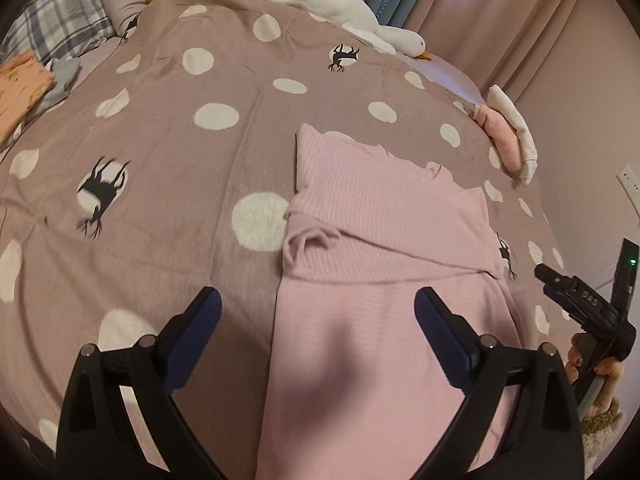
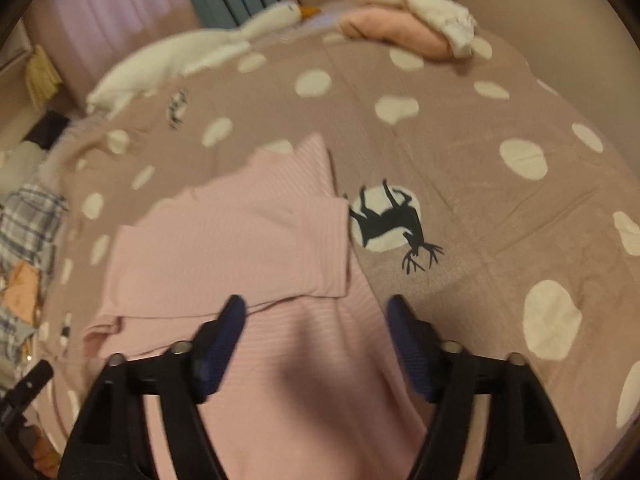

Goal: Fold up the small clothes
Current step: 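Open both tools and move them over the folded shirt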

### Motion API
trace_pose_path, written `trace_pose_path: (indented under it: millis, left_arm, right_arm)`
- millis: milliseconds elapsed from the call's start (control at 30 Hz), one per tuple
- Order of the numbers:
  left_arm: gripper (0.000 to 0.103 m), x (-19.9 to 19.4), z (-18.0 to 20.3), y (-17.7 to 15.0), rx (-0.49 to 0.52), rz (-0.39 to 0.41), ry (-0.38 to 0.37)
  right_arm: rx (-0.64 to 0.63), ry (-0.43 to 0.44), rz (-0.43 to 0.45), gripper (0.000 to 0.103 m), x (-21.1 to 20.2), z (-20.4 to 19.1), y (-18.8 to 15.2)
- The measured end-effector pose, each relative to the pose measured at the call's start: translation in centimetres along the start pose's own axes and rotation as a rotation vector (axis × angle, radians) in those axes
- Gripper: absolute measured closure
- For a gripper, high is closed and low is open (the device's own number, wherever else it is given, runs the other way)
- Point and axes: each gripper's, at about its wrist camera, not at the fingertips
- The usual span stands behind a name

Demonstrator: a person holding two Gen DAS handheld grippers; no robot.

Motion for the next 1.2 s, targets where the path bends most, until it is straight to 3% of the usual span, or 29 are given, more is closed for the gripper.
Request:
trace_pose_path:
  millis: [233, 433, 800, 1000, 1200]
  left_arm:
    - [0.005, -0.8, -0.9, -3.0, -0.025, -0.033, -0.023]
    - [0.005, -1.0, -1.2, -5.3, -0.026, -0.059, -0.035]
    - [0.006, -1.4, -2.3, -8.2, -0.042, -0.087, -0.087]
    - [0.007, -1.3, -3.4, -9.4, -0.091, -0.121, -0.112]
    - [0.007, -1.3, -3.1, -10.6, -0.071, -0.147, -0.108]
  right_arm:
    - [-0.056, 0.027, 0.087, 0.013, -3.3, -0.5, -2.1]
    - [-0.067, 0.026, 0.102, 0.012, -4.1, -0.1, -4.4]
    - [-0.09, 0.005, 0.068, 0.012, -4.6, 0.6, -9.1]
    - [-0.059, -0.022, 0.031, 0.012, -4.5, 1.9, -11.2]
    - [-0.02, -0.043, -0.007, 0.012, -4.4, 3.4, -12.9]
Point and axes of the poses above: each gripper's, at about its wrist camera, not at the fingertips, and x roughly the way its jaws point, z to its right, y to its top, and after that the axes turned 4 degrees about -y, right-handed
